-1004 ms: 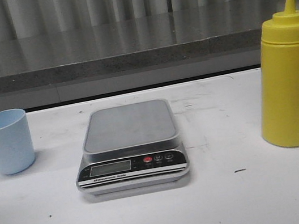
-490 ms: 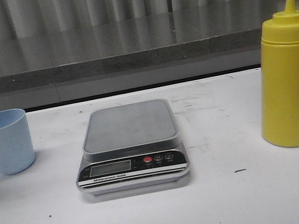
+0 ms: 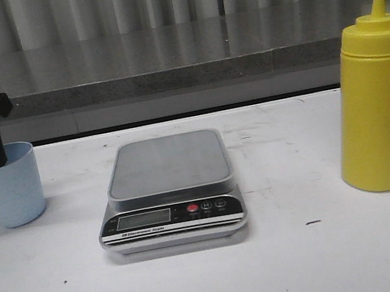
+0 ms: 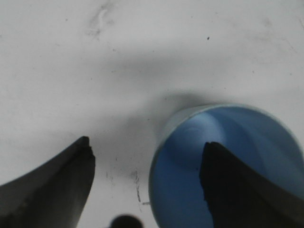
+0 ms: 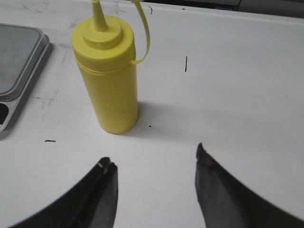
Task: Pour seasoning into cup on scale with both arms
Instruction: 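Lower the left gripper around the light blue cup and close, then lift the blue cup with the left gripper and carry it over the scale, then lower the cup onto the scale and open the left gripper, then raise the left gripper away from the cup, then move the right gripper to the yellow squeeze bottle and grasp it, then lift the yellow bottle with the right gripper and tilt nozzle toward the cup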
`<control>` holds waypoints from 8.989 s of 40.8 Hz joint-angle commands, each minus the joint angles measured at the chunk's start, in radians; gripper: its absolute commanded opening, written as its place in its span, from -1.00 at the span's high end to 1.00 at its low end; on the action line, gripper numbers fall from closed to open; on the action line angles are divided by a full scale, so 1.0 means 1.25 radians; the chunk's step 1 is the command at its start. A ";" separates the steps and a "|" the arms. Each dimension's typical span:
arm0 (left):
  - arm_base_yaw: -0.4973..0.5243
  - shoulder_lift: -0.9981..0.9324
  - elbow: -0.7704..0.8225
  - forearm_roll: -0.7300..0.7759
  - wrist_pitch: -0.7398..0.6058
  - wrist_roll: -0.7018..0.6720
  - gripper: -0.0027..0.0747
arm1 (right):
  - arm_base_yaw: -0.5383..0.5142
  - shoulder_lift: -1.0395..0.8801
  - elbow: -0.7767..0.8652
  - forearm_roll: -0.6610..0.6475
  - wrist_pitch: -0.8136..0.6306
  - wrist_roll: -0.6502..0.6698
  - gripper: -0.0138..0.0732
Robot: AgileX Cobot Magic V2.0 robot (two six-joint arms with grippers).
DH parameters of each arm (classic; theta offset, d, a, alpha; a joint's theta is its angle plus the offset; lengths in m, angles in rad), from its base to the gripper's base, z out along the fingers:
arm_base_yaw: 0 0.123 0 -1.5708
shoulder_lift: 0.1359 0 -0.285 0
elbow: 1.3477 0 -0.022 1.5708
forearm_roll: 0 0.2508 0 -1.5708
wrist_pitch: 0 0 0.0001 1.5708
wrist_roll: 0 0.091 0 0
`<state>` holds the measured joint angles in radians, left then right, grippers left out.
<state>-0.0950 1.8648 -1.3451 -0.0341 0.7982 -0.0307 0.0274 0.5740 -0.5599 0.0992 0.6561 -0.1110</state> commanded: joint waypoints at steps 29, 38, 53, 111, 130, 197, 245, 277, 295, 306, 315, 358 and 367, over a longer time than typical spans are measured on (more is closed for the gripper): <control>-0.005 -0.036 -0.029 -0.008 -0.024 0.000 0.98 | 0.000 0.008 -0.021 -0.004 -0.052 -0.007 -0.24; -0.024 -0.057 -0.094 -0.008 0.062 0.000 0.98 | 0.000 0.008 -0.021 -0.004 -0.052 -0.007 -0.24; -0.189 -0.060 -0.285 -0.008 0.206 -0.001 0.98 | 0.000 0.008 -0.021 -0.004 -0.052 -0.007 -0.24; -0.346 0.085 -0.360 0.072 0.079 -0.201 0.97 | 0.000 0.008 -0.021 -0.004 -0.052 -0.007 -0.24; -0.346 0.085 -0.366 0.073 0.083 -0.201 -0.15 | 0.000 0.008 -0.021 -0.004 -0.052 -0.007 -0.24; -0.363 -0.905 0.418 0.064 -0.093 0.025 -0.16 | 0.000 0.008 -0.021 -0.004 -0.052 -0.007 -0.24; -0.363 -0.905 0.418 0.064 -0.093 0.025 -0.16 | 0.007 0.008 -0.021 0.006 -0.107 -0.007 -0.37; -0.363 -0.905 0.418 0.064 -0.094 0.025 -0.16 | 0.149 0.226 0.133 0.131 -0.394 -0.006 -0.67; -0.363 -0.905 0.418 0.064 -0.094 0.025 -0.16 | 0.206 0.409 0.323 0.105 -0.965 0.004 -0.67; -0.363 -0.905 0.418 0.064 -0.094 0.025 -0.16 | 0.206 0.619 0.323 -0.025 -1.259 0.110 -0.67; -0.363 -0.905 0.418 0.064 -0.094 0.025 -0.16 | 0.204 0.798 0.323 0.019 -1.488 0.114 -0.67; -0.363 -0.905 0.418 0.064 -0.094 0.025 -0.16 | 0.201 0.951 0.140 -0.011 -1.557 0.114 -0.67; -0.363 -0.905 0.418 0.064 -0.094 0.025 -0.16 | 0.201 0.951 0.133 0.018 -1.557 0.114 -0.54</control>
<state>-0.5410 0.7356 -0.7960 0.0519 0.7534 0.0000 0.2837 1.7909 -0.3746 0.1083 -1.1351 0.0301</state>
